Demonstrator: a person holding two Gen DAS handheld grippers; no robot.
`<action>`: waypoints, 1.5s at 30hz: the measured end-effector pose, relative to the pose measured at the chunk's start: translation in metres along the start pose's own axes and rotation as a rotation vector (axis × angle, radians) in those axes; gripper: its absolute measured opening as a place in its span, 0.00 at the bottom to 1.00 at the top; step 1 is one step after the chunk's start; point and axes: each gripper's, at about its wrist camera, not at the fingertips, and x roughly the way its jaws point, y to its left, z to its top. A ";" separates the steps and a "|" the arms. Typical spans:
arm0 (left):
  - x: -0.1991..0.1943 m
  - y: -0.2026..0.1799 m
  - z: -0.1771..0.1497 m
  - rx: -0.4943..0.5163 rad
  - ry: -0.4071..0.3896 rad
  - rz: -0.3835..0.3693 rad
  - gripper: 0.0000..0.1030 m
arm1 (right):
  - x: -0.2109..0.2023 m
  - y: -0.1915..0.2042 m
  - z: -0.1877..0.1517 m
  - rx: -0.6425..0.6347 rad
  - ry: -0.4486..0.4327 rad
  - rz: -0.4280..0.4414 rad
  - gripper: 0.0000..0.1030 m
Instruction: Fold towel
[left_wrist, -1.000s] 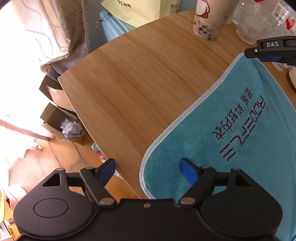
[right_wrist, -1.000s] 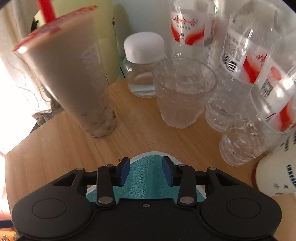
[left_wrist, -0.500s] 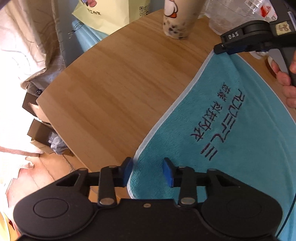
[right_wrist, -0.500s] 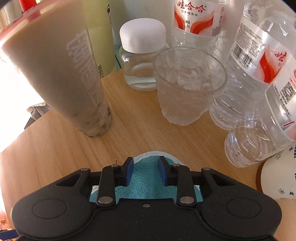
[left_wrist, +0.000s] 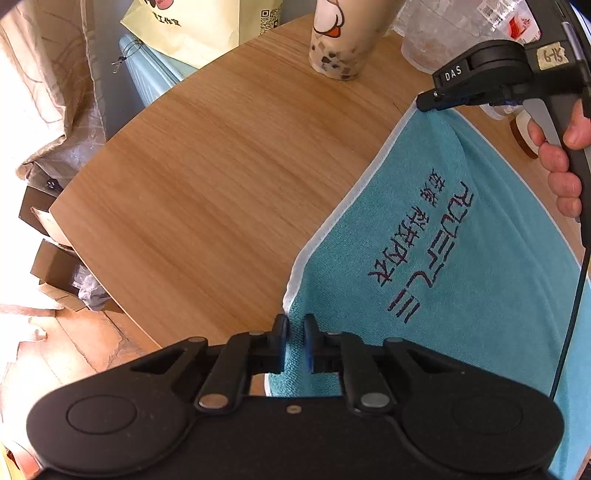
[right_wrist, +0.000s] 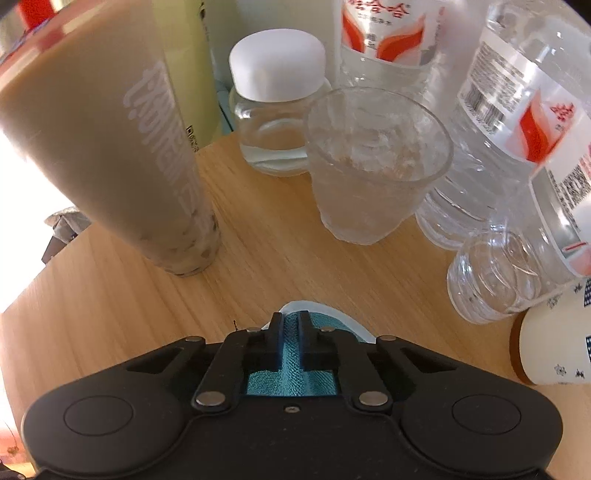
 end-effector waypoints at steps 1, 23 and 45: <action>0.000 0.001 0.001 0.001 0.003 -0.001 0.09 | -0.002 -0.001 0.000 0.007 -0.004 0.001 0.12; -0.033 -0.074 0.073 0.518 -0.156 0.101 0.46 | -0.153 -0.070 -0.219 0.540 -0.138 -0.023 0.40; -0.067 -0.078 0.036 0.317 -0.131 0.037 0.68 | -0.295 -0.146 -0.195 0.451 -0.512 0.023 0.40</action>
